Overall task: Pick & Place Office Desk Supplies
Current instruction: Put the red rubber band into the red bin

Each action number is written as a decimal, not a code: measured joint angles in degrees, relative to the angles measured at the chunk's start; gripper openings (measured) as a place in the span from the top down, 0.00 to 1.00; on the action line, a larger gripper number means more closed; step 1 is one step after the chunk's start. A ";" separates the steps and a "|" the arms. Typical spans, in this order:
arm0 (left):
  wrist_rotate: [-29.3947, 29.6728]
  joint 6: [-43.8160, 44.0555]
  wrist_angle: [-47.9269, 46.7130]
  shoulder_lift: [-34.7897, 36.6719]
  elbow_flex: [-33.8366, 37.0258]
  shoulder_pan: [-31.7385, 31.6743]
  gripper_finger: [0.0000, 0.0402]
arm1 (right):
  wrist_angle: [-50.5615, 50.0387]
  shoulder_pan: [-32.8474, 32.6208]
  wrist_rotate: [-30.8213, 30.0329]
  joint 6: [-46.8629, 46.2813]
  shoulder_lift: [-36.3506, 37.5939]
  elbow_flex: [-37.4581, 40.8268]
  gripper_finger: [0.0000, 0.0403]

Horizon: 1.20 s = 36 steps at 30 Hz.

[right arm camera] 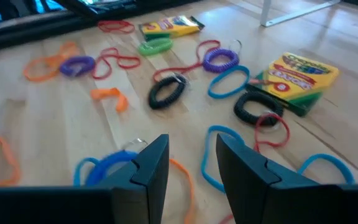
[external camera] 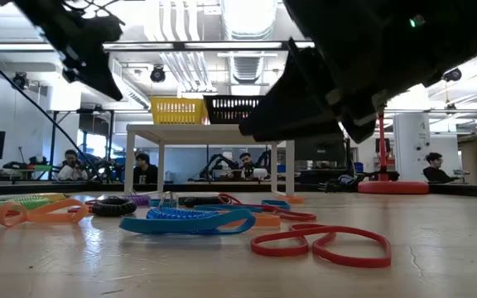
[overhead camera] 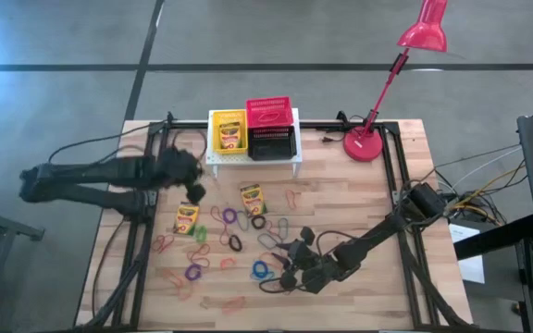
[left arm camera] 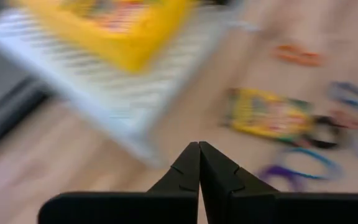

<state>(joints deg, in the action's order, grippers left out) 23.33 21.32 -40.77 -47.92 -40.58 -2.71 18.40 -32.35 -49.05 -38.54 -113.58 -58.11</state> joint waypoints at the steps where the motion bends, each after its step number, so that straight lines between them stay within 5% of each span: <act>1: 0.04 1.25 2.73 0.62 1.57 3.31 0.99 | -0.16 0.00 0.16 0.17 0.44 -0.04 0.68; 8: 1.29 4.66 30.25 0.88 13.08 25.13 0.98 | -0.59 0.01 1.79 2.78 3.66 -0.06 0.68; 13: 2.61 4.24 48.20 -1.04 19.56 33.83 0.98 | -4.33 0.19 5.97 2.74 5.93 -0.50 0.66; 23: 5.53 9.63 55.47 -5.41 25.95 35.33 0.98 | -8.63 0.41 7.39 1.96 3.10 -0.37 0.54; 36: 8.68 10.28 56.04 -9.71 25.55 35.24 0.98 | -17.21 1.30 9.14 -4.24 2.54 0.10 0.60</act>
<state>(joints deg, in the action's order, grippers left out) 32.01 31.59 15.27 -57.63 -15.03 32.53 1.19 -31.05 -39.92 -42.79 -111.04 -58.01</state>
